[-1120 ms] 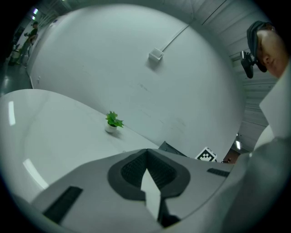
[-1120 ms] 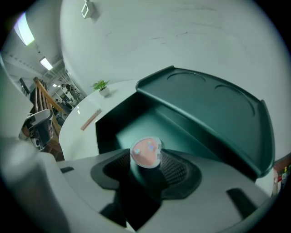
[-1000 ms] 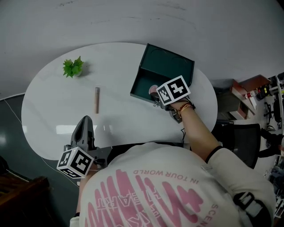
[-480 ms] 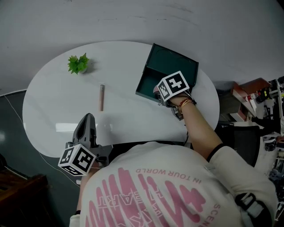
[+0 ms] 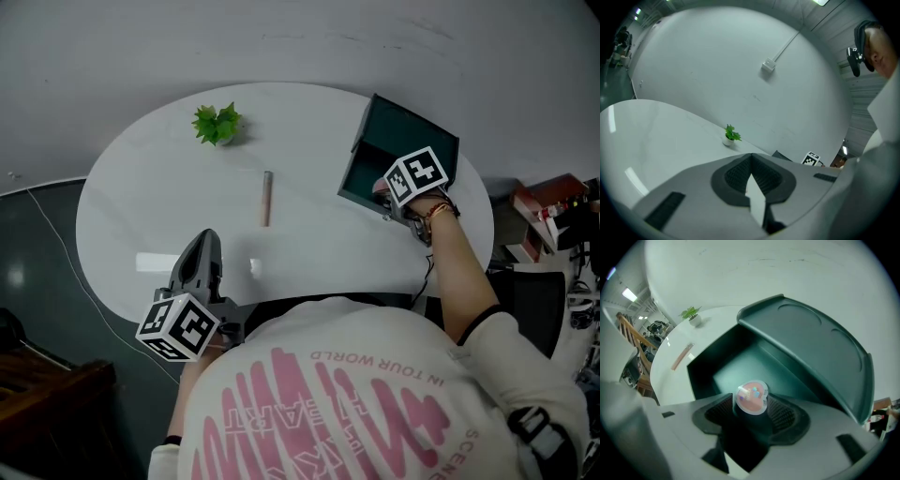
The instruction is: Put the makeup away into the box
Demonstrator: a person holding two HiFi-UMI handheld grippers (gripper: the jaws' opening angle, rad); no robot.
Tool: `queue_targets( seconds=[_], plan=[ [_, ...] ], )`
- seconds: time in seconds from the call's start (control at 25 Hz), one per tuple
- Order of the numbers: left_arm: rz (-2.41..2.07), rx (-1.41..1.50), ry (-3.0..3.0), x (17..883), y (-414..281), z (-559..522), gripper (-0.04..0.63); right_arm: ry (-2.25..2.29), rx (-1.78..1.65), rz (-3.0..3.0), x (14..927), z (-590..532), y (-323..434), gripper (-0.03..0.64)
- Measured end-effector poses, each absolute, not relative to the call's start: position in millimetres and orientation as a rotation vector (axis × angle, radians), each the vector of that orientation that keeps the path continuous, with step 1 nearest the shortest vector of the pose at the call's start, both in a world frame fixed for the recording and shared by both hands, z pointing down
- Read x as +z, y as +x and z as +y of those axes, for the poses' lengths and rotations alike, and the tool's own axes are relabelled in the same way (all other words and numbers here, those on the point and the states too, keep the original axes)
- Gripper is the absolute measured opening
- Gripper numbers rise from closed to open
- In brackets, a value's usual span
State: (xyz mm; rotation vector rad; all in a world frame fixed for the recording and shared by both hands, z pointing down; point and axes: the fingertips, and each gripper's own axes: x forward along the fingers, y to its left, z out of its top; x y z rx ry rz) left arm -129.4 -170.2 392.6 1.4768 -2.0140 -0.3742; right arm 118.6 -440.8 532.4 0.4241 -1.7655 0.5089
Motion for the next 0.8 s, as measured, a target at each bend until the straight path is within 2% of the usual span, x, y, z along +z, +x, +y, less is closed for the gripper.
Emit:
queue_targets(
  seconds=[0.2,0.4,0.56,0.8],
  plan=[
    [-1.993,-0.395,1.514,394.1,-154.4,-158.5,0.002,0.520,0.513,-1.880,490.8,-443.1,92.0,0.255],
    [-1.997,-0.405,1.531,396.6,-177.9,-147.0,0.002,0.493,0.525,-2.172,432.8,-398.4,1.3,0.270],
    [-1.984,-0.417,1.542,399.5,-185.7,-142.4,0.002,0.271,0.605,-2.181,466.8,-319.8,-66.6,0.281],
    [-1.965,-0.407,1.503,409.6,-196.0,-125.4,0.002,0.362,0.506,-2.096,520.3,-281.2,-101.6,0.281]
  ],
)
